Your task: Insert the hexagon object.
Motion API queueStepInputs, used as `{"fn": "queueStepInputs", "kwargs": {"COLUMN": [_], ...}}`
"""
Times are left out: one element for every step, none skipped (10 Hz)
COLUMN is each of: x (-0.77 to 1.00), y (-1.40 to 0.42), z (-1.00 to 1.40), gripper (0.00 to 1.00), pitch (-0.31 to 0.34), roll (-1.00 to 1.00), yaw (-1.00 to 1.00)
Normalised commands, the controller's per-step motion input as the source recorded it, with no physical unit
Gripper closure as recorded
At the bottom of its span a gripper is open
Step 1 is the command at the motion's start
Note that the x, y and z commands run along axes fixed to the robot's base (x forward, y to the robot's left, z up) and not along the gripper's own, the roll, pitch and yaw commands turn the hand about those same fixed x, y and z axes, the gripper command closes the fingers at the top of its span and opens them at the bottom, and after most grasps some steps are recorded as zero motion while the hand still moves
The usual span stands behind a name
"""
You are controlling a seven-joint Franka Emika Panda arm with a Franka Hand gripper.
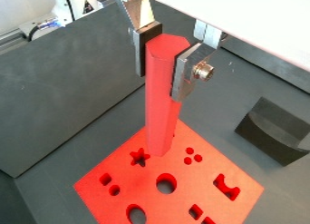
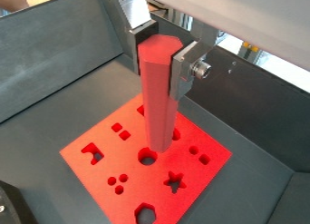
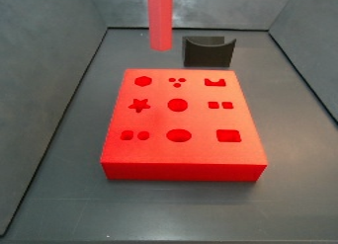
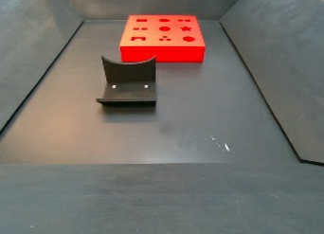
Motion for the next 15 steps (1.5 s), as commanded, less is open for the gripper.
{"fn": "queueStepInputs", "kwargs": {"x": [0.0, -0.01, -0.31, -0.55, -0.69, -0.6, -0.5, -0.49, 0.0, 0.0, 0.19, 0.67, 0.63, 0.36, 0.19], "y": [0.0, 0.17, 0.6, 0.7, 0.69, 0.61, 0.35, 0.13, 0.0, 0.0, 0.0, 0.0, 0.0, 0.0, 0.0], "z": [-0.01, -0.25, -0.42, -0.47, -0.55, -0.48, -0.38, -0.35, -0.33, -0.21, -0.45, -0.62, -0.48, -0.27, -0.09], "gripper": [1.0, 1.0, 1.0, 1.0, 1.0, 1.0, 1.0, 1.0, 1.0, 1.0, 1.0, 1.0, 1.0, 1.0, 1.0], "pitch": [-0.034, -0.107, -0.129, -0.149, -0.231, -0.323, -0.374, -0.393, -0.117, -0.004, 0.0, 0.314, 0.266, 0.127, 0.034], "roll": [0.0, 0.0, 0.08, 0.15, 0.15, 0.1, 0.14, 0.19, 0.14, 0.1, 0.08, 0.01, 0.04, 0.06, 0.04], "yaw": [0.0, 0.0, -0.09, -0.15, -0.14, -0.09, -0.03, 0.0, 0.0, 0.0, 0.0, 0.0, 0.0, 0.0, 0.0]}}
